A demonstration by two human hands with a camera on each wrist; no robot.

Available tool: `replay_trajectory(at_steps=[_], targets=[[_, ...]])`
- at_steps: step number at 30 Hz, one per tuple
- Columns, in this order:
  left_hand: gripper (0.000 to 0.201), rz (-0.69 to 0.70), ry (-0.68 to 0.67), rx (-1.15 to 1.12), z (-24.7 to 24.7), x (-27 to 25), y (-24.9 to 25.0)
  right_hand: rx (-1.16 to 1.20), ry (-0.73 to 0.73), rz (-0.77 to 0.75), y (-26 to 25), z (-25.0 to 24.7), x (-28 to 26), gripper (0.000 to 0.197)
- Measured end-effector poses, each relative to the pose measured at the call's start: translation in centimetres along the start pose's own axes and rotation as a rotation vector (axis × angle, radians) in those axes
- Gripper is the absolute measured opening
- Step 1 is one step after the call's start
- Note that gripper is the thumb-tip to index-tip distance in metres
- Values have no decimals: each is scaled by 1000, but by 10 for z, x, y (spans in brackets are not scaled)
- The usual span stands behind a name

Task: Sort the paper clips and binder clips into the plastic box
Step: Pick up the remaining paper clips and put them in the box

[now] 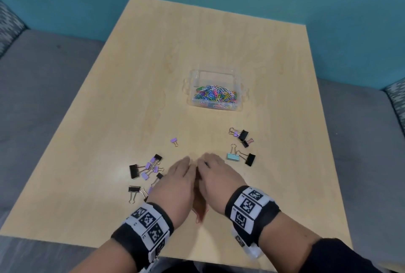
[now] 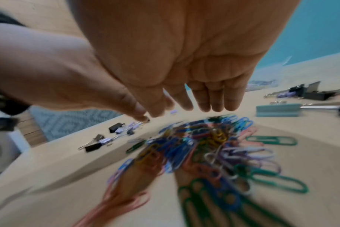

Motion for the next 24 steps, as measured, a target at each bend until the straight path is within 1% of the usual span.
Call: replay_trajectory(at_steps=[1,2,3,5,7,8,10,12,13,14,16,17,18,20,22,24], targets=[[63,-8,4,8,2,-2,0,-6,19,16,7,0,1,56],[65,-19,12,16,4,-4,-1,-31,26,17,12,1,4,60],[67,-25,22,26,6,-5,-3,-64,20,-4,14,2,6,65],[68,-29,-22,53,11,-6,-4,-104,-31,-61,12,12,4,69],[66,-19,-116,75,17,-8,-3,-93,-47,-111,3,22,-7,63],[65,-9,-144,70,19,-11,-2,-78,-28,-139,0,22,-15,59],[61,4,-135,26,22,-22,-2,-13,45,-163,0,17,-36,56],[60,18,-76,-12,20,-37,-1,58,128,-83,11,15,-58,51],[62,8,-38,-27,17,-45,-1,83,154,-4,18,13,-70,53],[68,-17,-9,-38,15,-51,-1,107,140,94,25,12,-81,58],[82,-86,4,-52,13,-57,-1,149,0,271,38,18,-98,72],[88,-108,4,-49,14,-56,-2,169,-70,321,41,22,-102,78],[92,-120,3,-41,16,-52,-2,174,-101,341,41,24,-102,84],[93,-131,-21,-44,18,-38,2,144,-89,323,34,27,-91,89],[88,-139,-52,-61,18,-22,10,112,-52,285,22,25,-73,85],[80,-161,-73,-91,16,-6,17,107,-24,270,14,19,-53,74]])
Point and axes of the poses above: each hand's wrist, its own x-axis towards the middle knuckle, its own z-axis out of the palm, y = z × x, the point moved 2 cm from there along x, towards the middle knuckle, and after that the axes turned 14 degrees about -x, right-handed, at the moved point
